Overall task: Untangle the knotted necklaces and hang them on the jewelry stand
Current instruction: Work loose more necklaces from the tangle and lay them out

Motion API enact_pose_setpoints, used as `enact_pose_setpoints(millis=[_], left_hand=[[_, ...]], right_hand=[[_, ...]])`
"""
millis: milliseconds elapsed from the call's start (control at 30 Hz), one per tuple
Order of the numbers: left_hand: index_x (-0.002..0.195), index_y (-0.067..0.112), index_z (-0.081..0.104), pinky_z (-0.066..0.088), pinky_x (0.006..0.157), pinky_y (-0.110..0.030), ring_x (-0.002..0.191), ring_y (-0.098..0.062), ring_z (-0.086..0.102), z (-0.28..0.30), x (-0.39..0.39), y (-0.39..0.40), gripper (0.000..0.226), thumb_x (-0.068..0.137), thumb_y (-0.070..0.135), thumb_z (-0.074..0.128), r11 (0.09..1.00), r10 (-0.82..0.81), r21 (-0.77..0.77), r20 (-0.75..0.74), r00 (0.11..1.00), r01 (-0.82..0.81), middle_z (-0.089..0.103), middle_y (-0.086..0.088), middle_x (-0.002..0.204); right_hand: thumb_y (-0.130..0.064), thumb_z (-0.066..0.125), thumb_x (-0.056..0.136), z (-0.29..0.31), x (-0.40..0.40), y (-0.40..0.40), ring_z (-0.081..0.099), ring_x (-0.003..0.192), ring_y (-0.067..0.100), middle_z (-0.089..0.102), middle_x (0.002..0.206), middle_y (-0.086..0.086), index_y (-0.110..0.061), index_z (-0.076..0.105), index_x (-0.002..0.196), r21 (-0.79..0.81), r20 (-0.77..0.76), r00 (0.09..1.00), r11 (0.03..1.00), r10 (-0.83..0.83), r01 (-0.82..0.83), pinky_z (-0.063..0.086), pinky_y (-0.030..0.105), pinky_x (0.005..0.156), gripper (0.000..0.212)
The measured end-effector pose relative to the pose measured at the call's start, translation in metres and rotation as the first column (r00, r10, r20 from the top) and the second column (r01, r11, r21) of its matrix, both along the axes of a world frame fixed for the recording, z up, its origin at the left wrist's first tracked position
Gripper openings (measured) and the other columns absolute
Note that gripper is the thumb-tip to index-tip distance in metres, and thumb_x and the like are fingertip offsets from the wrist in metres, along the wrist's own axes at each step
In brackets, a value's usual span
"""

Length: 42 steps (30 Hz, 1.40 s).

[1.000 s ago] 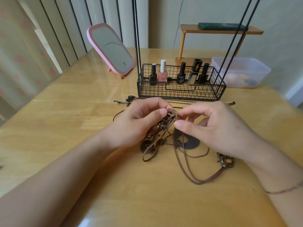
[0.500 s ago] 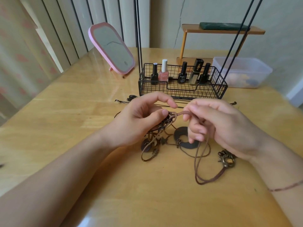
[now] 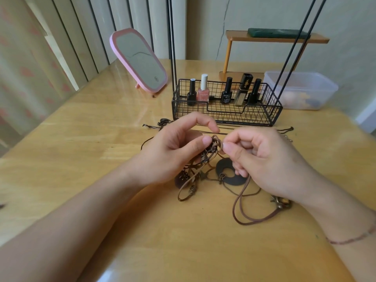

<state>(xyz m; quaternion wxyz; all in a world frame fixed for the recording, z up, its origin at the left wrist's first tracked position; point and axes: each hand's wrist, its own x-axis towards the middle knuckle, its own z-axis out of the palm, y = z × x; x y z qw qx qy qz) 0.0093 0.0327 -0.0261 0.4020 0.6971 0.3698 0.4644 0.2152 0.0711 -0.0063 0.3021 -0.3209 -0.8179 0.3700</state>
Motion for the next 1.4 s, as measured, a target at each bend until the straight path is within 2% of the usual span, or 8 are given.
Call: enact_pose_setpoints(millis=[167,333,567,733,1033,1167,1300,1400], left_hand=[[0.118,0.020,0.047,0.035,0.059,-0.029,0.062,-0.019,0.037,-0.002,0.002,-0.003,0.022,0.099,0.026,0.057,0.999,-0.017,0.030,-0.089,0.996,0.020,0.045,0.002,0.069],[0.111,0.016,0.042,0.033,0.056,-0.019,0.058,-0.010,0.035,0.000,0.003,-0.005,0.019,0.098,0.020,0.056,0.997,0.011,0.081,-0.156,0.988,0.001,0.045,0.008,0.065],[0.102,0.021,0.051,0.043,0.054,-0.034,0.064,-0.025,0.050,-0.002,0.001,-0.004,0.005,0.100,0.022,0.055,0.990,0.071,0.132,-0.244,0.967,-0.039,0.060,0.001,0.085],[0.095,0.016,0.062,0.044,0.071,-0.014,0.093,-0.010,0.058,0.003,0.001,-0.002,0.005,0.094,0.012,0.065,0.973,0.116,0.225,-0.294,0.949,-0.049,0.058,-0.002,0.111],[0.090,0.015,0.063,0.047,0.070,-0.027,0.083,-0.016,0.057,-0.003,0.002,0.004,0.007,0.089,0.020,0.067,0.998,0.033,0.058,-0.061,0.998,-0.030,0.058,-0.004,0.097],[0.091,0.008,0.053,0.040,0.053,-0.013,0.064,-0.008,0.049,0.001,0.001,0.002,0.003,0.094,0.008,0.053,0.999,0.016,-0.045,0.137,0.990,-0.010,0.050,-0.013,0.092],[0.093,0.008,0.053,0.043,0.057,-0.015,0.065,-0.007,0.051,0.000,0.003,0.003,0.004,0.096,0.011,0.052,0.999,0.019,-0.032,0.122,0.992,-0.016,0.052,-0.008,0.086],[0.093,0.013,0.056,0.045,0.055,-0.037,0.065,-0.030,0.049,-0.003,0.004,0.004,0.008,0.096,0.020,0.057,0.998,0.051,0.024,0.030,0.998,-0.052,0.053,-0.015,0.084]], right_hand=[[-0.021,0.054,0.100,-0.002,-0.003,-0.001,0.051,0.049,0.012,0.053,0.052,-0.005,-0.018,0.066,0.083,-0.092,-0.014,1.000,0.996,-0.010,0.008,0.055,0.055,0.060,0.021],[-0.019,0.052,0.102,-0.004,-0.004,-0.002,0.051,0.051,0.013,0.052,0.054,-0.003,-0.018,0.064,0.081,-0.119,-0.001,1.000,0.993,0.008,-0.008,0.053,0.058,0.063,0.024],[-0.022,0.050,0.104,-0.006,-0.004,-0.002,0.052,0.053,0.013,0.053,0.056,-0.003,-0.023,0.063,0.079,-0.121,0.004,1.000,0.992,0.022,-0.022,0.051,0.050,0.060,0.028],[-0.050,0.057,0.087,-0.001,-0.005,-0.007,0.053,0.051,0.014,0.058,0.056,-0.004,-0.027,0.067,0.076,-0.010,0.057,0.998,1.000,0.025,-0.024,0.049,0.039,0.056,0.027],[-0.017,0.061,0.095,0.005,-0.002,-0.003,0.066,0.053,0.025,0.069,0.061,0.004,-0.013,0.069,0.073,-0.150,0.040,0.999,0.989,0.004,0.002,0.057,0.042,0.058,0.024],[-0.018,0.067,0.088,0.003,0.002,0.001,0.068,0.060,0.013,0.072,0.065,-0.007,-0.019,0.073,0.072,-0.031,0.215,0.970,0.992,-0.116,0.126,0.058,0.032,0.063,0.017],[-0.037,0.072,0.081,0.003,-0.001,-0.003,0.066,0.085,0.010,0.071,0.089,-0.016,-0.032,0.075,0.097,0.125,0.001,0.988,0.980,-0.156,0.154,0.052,0.020,0.064,0.017],[-0.040,0.075,0.080,-0.001,-0.004,-0.006,0.065,0.084,0.014,0.071,0.092,-0.013,-0.030,0.077,0.097,0.174,-0.064,0.991,0.977,-0.117,0.127,0.046,0.014,0.063,0.020]])
